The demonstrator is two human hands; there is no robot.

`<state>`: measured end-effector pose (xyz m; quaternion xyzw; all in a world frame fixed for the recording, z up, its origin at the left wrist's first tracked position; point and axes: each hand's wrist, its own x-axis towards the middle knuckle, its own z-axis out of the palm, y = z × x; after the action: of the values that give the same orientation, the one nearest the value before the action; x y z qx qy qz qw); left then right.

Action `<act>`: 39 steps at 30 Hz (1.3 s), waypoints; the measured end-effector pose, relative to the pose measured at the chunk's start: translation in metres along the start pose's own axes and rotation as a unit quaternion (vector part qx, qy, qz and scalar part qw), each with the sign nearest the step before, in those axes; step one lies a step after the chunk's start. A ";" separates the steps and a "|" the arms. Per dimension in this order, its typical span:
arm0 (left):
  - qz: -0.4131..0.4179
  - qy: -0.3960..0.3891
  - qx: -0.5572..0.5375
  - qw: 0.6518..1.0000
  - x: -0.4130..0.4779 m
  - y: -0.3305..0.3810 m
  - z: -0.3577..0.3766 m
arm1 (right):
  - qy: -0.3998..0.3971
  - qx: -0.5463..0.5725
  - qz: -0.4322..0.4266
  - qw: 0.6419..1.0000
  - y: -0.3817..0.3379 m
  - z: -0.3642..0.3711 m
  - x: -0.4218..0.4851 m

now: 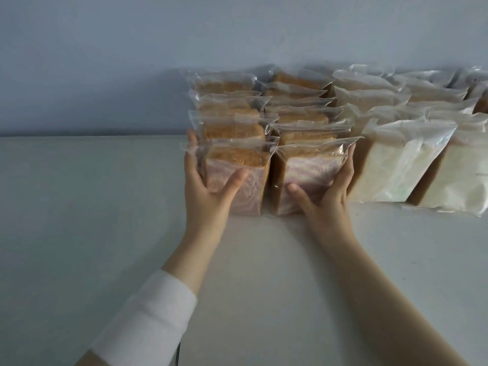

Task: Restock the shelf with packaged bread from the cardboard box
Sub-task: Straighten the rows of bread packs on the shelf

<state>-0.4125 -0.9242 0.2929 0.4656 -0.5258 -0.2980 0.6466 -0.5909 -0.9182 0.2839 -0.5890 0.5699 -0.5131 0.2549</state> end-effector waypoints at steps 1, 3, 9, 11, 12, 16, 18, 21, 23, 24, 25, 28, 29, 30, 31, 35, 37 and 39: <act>0.002 0.019 0.002 1.000 0.003 -0.001 0.005 | 0.015 -0.010 0.010 1.000 0.001 0.004 0.002; 0.007 0.038 0.000 0.999 0.008 -0.002 0.010 | 0.035 -0.027 0.023 0.999 0.002 0.009 0.006; 0.008 0.011 0.002 1.000 0.000 0.004 0.003 | -0.017 -0.032 0.007 0.999 0.004 -0.005 0.004; 0.038 0.038 0.078 0.995 -0.009 0.009 -0.004 | -0.012 -0.057 -0.062 0.996 0.003 -0.010 -0.001; 0.097 0.044 0.149 0.983 -0.014 0.012 -0.008 | 0.003 -0.086 -0.106 0.991 0.003 -0.011 -0.005; 0.373 -0.014 0.410 0.832 -0.015 0.014 -0.011 | 0.031 -0.237 -0.248 0.939 -0.001 -0.008 -0.012; 0.422 -0.035 0.500 0.755 -0.003 0.008 -0.008 | 0.042 -0.274 -0.280 0.919 -0.003 -0.003 -0.005; 0.431 -0.036 0.559 0.707 0.016 0.000 -0.005 | 0.042 -0.292 -0.256 0.921 -0.004 0.007 0.005; 0.438 -0.027 0.573 0.693 0.026 -0.007 -0.003 | 0.057 -0.307 -0.246 0.917 -0.002 0.012 0.010; 0.439 -0.024 0.577 0.688 0.028 -0.009 -0.001 | 0.063 -0.320 -0.249 0.912 -0.002 0.014 0.012; 0.440 -0.025 0.578 0.687 0.028 -0.009 0.001 | 0.066 -0.331 -0.252 0.907 -0.003 0.016 0.013; 0.440 -0.049 0.565 0.696 0.026 -0.001 0.002 | 0.051 -0.330 -0.245 0.910 -0.006 0.011 0.012; 0.443 -0.064 0.548 0.707 0.025 0.001 0.000 | 0.035 -0.316 -0.238 0.918 -0.007 0.007 0.010; 0.439 -0.077 0.521 0.728 0.023 0.004 -0.003 | 0.019 -0.300 -0.232 0.925 -0.008 0.002 0.007; 0.422 -0.078 0.487 0.760 0.020 0.007 -0.008 | 0.009 -0.284 -0.232 0.930 -0.007 -0.003 0.004; 0.252 -0.002 0.294 0.922 -0.004 0.013 -0.020 | 0.030 -0.170 -0.158 0.972 -0.001 -0.015 -0.017; 0.156 0.001 0.213 0.965 -0.014 0.012 -0.015 | 0.020 -0.107 -0.088 0.990 0.000 -0.013 -0.022; 0.063 0.002 0.114 0.992 -0.012 0.011 -0.004 | 0.007 -0.079 -0.041 0.996 -0.001 -0.008 -0.019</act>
<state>-0.4129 -0.9081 0.2977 0.5028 -0.5828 -0.1942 0.6081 -0.5939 -0.8979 0.2812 -0.6269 0.5858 -0.4805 0.1818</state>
